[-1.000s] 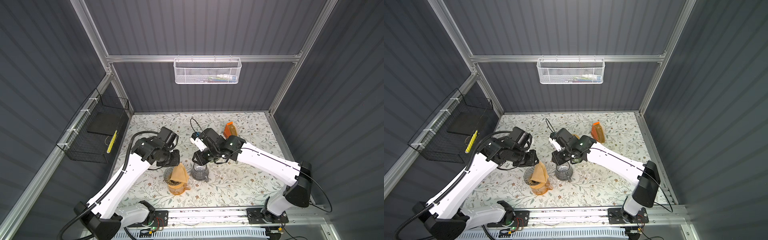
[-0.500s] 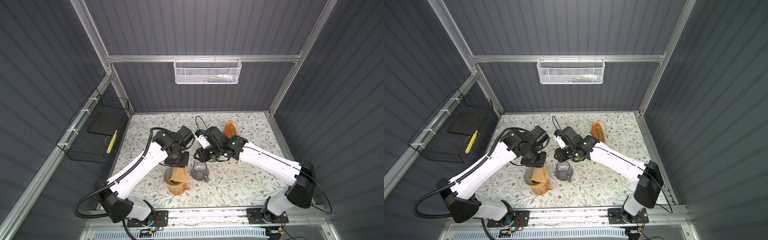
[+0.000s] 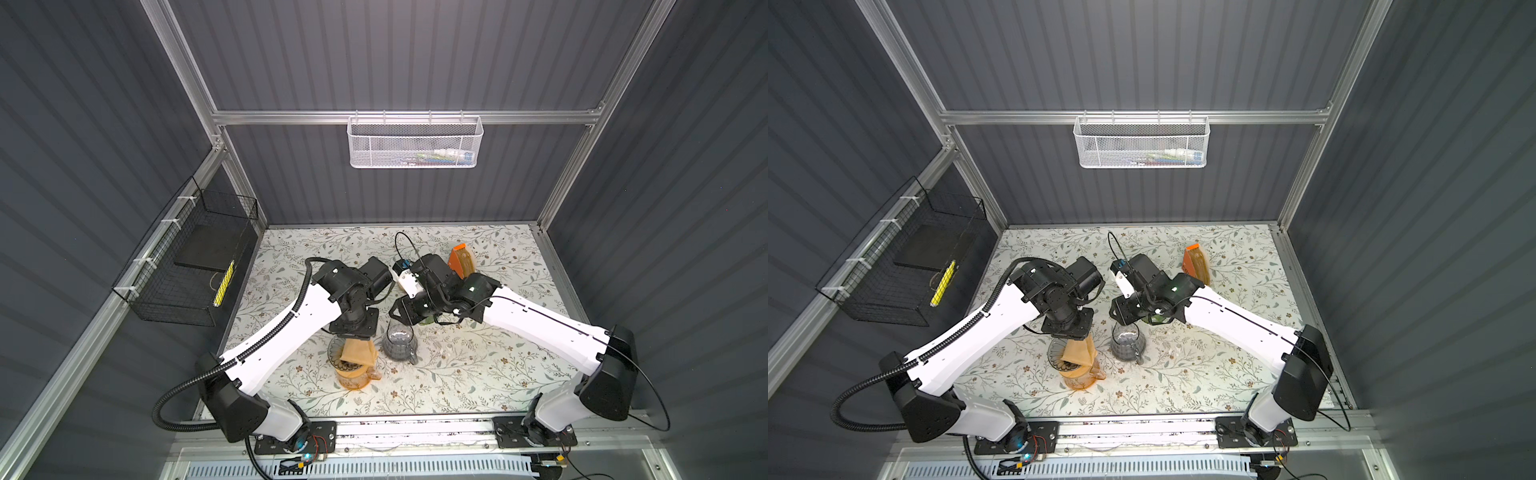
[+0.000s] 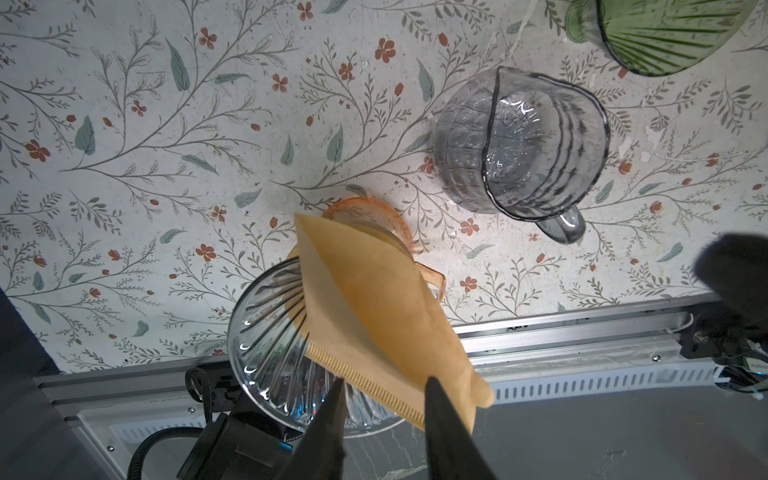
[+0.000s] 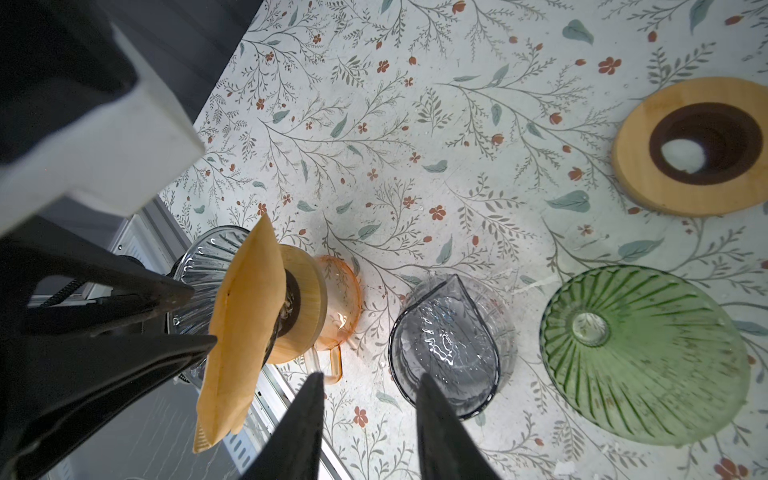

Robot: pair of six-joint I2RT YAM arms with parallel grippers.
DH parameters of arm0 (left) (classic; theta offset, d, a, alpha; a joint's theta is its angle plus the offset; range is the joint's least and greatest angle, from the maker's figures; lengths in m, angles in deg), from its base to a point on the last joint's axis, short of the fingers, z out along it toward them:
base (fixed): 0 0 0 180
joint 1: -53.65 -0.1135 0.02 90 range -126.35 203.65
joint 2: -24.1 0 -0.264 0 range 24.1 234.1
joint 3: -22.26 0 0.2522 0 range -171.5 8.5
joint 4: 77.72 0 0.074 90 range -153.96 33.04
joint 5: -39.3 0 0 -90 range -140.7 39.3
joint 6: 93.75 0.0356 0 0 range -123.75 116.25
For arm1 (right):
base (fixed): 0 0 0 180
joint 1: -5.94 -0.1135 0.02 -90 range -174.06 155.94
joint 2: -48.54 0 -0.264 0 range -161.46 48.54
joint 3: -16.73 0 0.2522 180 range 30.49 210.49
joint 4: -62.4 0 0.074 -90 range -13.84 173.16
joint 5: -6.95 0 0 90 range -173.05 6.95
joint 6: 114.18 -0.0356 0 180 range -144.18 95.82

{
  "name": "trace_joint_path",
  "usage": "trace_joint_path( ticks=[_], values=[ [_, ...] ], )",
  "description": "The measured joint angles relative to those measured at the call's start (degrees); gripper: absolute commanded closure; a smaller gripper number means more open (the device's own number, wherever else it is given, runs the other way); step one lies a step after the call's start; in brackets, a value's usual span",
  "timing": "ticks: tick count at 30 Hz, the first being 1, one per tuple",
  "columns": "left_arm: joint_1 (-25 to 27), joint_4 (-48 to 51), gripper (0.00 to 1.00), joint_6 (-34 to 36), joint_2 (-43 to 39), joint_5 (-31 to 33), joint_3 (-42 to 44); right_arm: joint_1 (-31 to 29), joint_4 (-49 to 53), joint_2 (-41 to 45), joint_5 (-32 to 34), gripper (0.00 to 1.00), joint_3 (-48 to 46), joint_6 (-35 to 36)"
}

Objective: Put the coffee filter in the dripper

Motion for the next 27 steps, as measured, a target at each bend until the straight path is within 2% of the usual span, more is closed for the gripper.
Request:
trace_joint_path(
  ticks=[13,27],
  values=[
    [0.02,-0.04,0.65,-0.81,-1.88,0.46,1.07,-0.66,0.02,0.00,-0.57,0.61,0.00,0.04],
    [0.02,-0.63,0.65,-0.79,-0.48,1.16,0.76,-0.79,0.02,0.00,-0.59,0.61,0.00,0.04]
  ],
)
